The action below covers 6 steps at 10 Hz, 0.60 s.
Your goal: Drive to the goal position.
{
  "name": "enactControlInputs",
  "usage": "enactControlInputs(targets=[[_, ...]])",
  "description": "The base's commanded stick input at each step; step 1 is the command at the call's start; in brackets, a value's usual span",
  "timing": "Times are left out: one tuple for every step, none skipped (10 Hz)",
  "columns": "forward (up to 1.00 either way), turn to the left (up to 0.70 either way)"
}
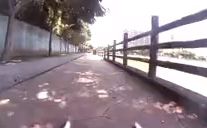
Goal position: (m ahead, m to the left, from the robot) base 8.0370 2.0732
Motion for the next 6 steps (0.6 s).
enactControlInputs(targets=[[0.7,0.0],[0.7,0.0],[0.7,0.0],[0.7,0.0],[0.7,0.0],[0.7,0.0]])
